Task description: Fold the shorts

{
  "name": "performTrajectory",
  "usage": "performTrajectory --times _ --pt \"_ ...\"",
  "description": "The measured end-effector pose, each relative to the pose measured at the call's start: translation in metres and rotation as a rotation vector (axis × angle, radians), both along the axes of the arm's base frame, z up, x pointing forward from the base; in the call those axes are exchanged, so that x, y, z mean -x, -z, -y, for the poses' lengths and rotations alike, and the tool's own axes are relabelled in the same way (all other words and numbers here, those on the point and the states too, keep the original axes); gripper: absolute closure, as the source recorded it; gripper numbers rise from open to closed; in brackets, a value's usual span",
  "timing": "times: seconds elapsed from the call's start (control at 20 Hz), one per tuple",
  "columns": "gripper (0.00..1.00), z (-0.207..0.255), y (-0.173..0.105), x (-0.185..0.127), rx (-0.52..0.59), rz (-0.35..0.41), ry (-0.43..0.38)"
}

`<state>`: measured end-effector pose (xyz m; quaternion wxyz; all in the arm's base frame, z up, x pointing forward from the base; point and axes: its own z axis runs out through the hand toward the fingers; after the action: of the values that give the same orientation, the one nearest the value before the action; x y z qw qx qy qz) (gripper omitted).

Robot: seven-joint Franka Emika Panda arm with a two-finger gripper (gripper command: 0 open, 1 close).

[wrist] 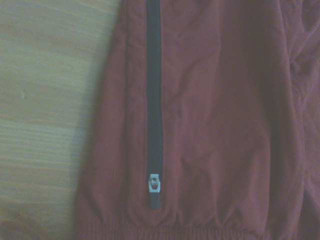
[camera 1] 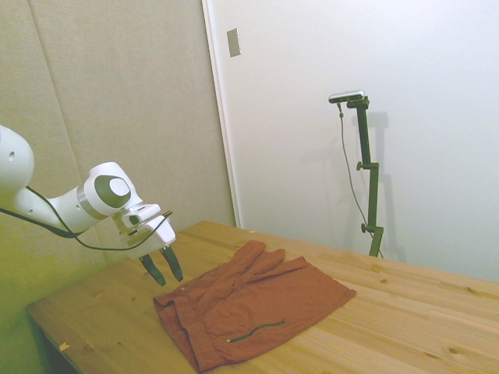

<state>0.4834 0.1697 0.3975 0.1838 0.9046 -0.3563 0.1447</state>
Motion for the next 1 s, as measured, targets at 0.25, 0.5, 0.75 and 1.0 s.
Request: performTrajectory --times 0.25,0.5,0.75,1.0 --pt "0.0 -0.031 0.015 0.01 0.04 0.022 0.003" --pt "0.0 -0.057 0.032 0.006 0.031 0.008 -0.02" --pt "0.0 -0.071 0.045 0.001 0.025 -0.009 -0.031" --pt "0.0 -0.064 0.053 -0.001 0.045 -0.015 -0.017"
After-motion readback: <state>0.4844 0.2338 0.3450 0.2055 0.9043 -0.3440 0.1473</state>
